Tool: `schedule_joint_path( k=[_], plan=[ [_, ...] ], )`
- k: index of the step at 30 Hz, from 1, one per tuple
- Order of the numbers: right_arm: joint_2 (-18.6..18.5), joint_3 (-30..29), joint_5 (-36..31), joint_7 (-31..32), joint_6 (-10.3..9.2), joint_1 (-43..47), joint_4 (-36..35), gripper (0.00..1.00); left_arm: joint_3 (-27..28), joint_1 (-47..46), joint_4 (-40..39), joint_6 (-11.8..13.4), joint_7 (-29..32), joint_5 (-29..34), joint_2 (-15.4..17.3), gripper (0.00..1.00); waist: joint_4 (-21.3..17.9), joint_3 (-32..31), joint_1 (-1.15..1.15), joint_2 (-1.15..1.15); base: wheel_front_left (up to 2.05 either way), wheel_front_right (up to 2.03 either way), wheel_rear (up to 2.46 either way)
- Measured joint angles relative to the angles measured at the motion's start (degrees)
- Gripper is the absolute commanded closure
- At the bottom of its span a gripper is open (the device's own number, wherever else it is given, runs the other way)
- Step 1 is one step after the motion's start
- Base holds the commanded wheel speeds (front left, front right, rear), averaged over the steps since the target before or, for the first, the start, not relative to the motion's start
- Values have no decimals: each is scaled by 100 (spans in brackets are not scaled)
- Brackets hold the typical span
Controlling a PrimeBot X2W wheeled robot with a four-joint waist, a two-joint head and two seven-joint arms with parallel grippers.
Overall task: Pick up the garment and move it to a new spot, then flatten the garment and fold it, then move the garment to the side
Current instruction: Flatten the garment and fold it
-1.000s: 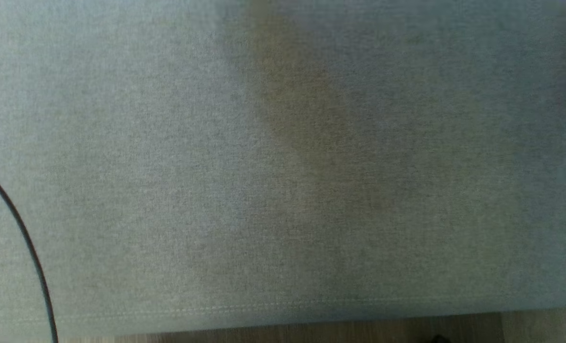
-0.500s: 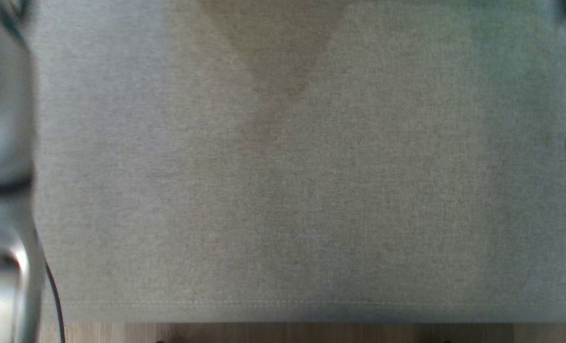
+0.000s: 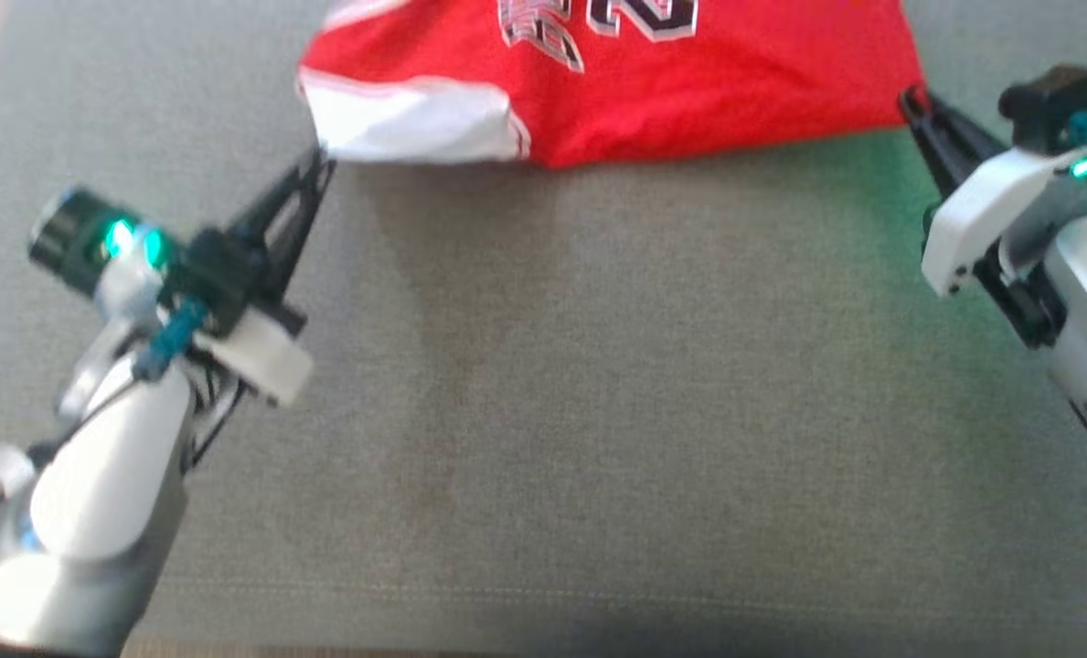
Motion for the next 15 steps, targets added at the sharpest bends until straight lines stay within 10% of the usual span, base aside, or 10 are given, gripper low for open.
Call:
schedule_joint_path(
  k=[15],
  plan=[
    [-867,1154,1151,1237,0,748,-929,100,-481,896,-364,-43,1,-14,611,100,-85,-752,0,0,0,0,0]
  ],
)
